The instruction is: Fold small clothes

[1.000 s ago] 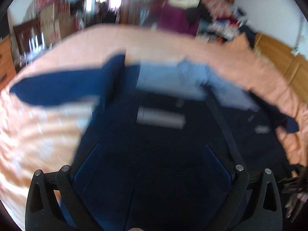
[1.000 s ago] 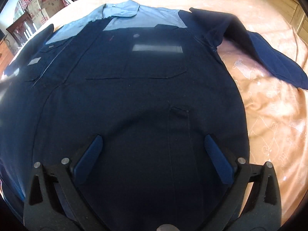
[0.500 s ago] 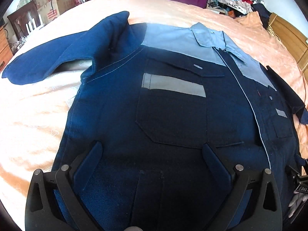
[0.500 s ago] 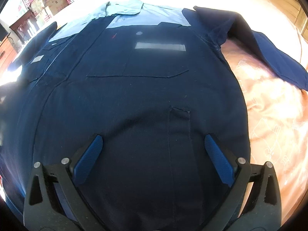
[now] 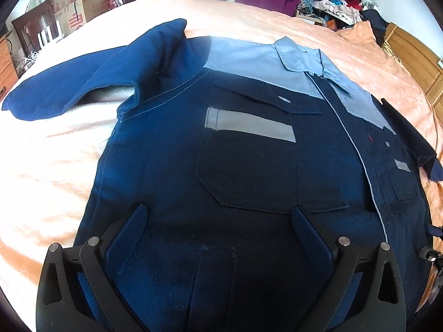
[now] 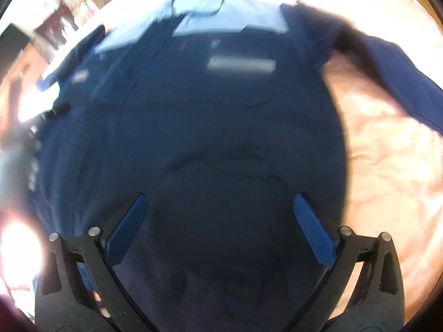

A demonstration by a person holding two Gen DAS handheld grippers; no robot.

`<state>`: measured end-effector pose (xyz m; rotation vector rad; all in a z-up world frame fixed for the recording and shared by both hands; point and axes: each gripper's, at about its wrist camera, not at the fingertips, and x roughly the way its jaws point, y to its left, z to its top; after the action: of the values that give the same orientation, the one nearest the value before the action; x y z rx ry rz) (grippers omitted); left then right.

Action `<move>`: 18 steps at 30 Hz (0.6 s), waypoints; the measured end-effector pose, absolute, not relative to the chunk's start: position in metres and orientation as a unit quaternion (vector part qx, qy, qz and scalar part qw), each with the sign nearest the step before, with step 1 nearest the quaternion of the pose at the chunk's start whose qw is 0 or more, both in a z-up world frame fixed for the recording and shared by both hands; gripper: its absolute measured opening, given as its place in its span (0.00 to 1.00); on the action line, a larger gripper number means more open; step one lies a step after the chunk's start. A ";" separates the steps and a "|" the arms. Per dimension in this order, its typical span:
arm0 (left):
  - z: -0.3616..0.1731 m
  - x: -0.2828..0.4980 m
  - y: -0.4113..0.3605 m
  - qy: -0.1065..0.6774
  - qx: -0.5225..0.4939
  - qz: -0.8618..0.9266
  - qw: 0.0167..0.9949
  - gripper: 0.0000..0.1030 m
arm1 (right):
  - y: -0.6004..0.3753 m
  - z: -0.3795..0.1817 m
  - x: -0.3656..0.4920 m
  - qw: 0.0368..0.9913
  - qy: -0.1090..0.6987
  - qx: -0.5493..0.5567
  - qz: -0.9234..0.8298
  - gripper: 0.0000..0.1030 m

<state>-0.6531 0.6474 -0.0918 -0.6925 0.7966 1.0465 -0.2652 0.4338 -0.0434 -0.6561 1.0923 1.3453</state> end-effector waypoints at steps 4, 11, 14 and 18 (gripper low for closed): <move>-0.092 -0.652 0.649 0.363 -0.317 0.478 0.735 1.00 | 0.417 -0.003 -0.193 0.644 0.468 -0.198 0.572 1.00; -0.094 -0.649 0.649 0.370 -0.313 0.483 0.729 1.00 | 0.376 -0.012 0.036 0.727 0.529 -0.023 0.437 0.98; -0.095 -0.647 0.650 0.375 -0.312 0.488 0.724 1.00 | 0.354 -0.039 0.109 0.739 0.560 0.051 0.371 0.92; -0.095 -0.646 0.654 0.374 -0.320 0.493 0.717 1.00 | 0.346 -0.062 0.146 0.735 0.579 0.109 0.336 0.91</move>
<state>-0.6459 0.6540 -0.0950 -0.7090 0.8280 1.0909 0.1460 0.3457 -0.0622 0.2389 1.2722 0.7390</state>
